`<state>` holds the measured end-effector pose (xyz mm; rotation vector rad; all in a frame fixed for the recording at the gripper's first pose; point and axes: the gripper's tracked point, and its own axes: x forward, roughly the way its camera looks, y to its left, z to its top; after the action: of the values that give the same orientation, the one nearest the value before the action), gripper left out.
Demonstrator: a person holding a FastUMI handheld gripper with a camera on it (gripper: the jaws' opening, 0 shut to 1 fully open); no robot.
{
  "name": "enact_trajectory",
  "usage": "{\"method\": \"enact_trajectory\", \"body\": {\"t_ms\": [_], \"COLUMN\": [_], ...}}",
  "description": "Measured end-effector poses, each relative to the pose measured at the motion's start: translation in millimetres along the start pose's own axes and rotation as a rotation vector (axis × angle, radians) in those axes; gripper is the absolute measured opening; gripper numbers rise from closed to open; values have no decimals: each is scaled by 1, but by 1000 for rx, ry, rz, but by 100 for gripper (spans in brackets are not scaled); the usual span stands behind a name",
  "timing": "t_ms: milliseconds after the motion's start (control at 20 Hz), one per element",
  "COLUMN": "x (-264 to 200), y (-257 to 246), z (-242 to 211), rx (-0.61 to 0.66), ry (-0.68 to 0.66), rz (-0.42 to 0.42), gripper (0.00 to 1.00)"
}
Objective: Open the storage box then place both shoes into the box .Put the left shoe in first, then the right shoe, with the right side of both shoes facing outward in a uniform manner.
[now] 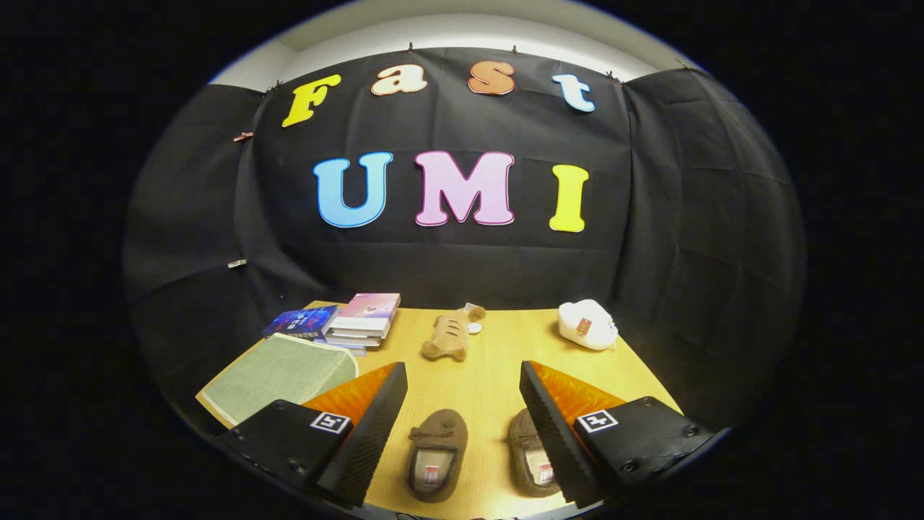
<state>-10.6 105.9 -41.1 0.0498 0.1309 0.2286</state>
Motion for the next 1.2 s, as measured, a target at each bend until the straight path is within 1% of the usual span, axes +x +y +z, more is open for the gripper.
{"method": "enact_trajectory", "body": {"t_ms": [100, 200, 250, 350, 450, 650, 800, 900, 1100, 1200], "x": [3, 4, 5, 1, -2, -7, -9, -11, -6, 2], "y": [8, 19, 28, 56, 77, 114, 139, 151, 167, 172], "z": [-2, -4, -6, -15, -24, -56, -87, -103, -135, -140], "rx": [4, 11, 26, 99, 168, 251, 337, 423, 560, 605], "ry": [10, 26, 37, 81, 130, 260, 377, 458, 615, 659], "rz": [32, 89, 137, 283, 405, 609, 740, 806, 880, 917], "gripper": [98, 98, 98, 97, 99, 99, 98, 98, 98, 98]}}
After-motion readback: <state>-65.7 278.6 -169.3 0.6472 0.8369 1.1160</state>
